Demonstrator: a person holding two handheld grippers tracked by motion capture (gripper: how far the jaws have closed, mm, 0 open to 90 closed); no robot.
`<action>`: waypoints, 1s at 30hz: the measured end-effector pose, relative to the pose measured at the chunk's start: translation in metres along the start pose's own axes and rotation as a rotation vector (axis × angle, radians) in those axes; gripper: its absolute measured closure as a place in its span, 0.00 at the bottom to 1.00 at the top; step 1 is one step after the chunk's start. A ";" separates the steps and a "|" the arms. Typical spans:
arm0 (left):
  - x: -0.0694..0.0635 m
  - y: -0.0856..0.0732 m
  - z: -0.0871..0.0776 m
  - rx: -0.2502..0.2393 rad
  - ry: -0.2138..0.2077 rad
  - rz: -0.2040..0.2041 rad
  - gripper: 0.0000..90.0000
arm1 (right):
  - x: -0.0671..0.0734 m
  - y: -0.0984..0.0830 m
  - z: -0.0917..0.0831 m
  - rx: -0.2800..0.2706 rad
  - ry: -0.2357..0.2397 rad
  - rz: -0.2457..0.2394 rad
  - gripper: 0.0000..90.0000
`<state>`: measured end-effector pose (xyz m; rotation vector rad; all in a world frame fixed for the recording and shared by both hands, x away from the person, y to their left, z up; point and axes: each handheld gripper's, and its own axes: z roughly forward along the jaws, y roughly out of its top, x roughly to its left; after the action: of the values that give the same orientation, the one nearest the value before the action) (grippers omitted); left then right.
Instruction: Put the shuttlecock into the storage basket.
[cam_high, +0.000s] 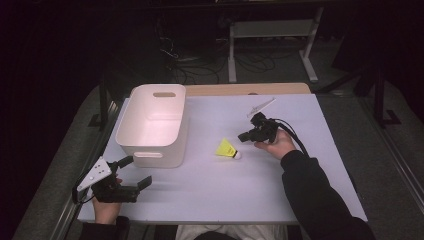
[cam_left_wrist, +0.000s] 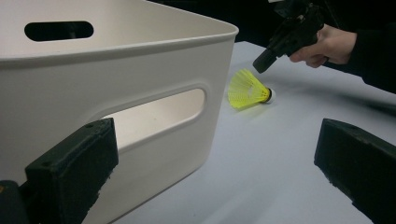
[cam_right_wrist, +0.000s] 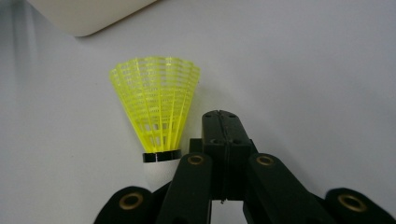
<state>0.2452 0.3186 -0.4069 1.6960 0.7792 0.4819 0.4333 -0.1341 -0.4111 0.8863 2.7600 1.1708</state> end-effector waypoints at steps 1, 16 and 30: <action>0.000 0.000 0.000 0.000 0.000 0.000 0.00 | 0.001 0.000 -0.001 0.001 0.000 -0.002 0.99; 0.000 0.000 0.000 0.001 -0.001 0.000 0.00 | 0.019 0.004 -0.021 -0.016 0.011 -0.041 0.99; 0.000 0.000 0.001 0.002 -0.001 0.000 0.00 | 0.033 0.004 -0.033 -0.023 0.013 -0.069 0.67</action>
<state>0.2456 0.3181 -0.4072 1.6982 0.7793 0.4798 0.4006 -0.1365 -0.3780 0.7772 2.7571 1.1983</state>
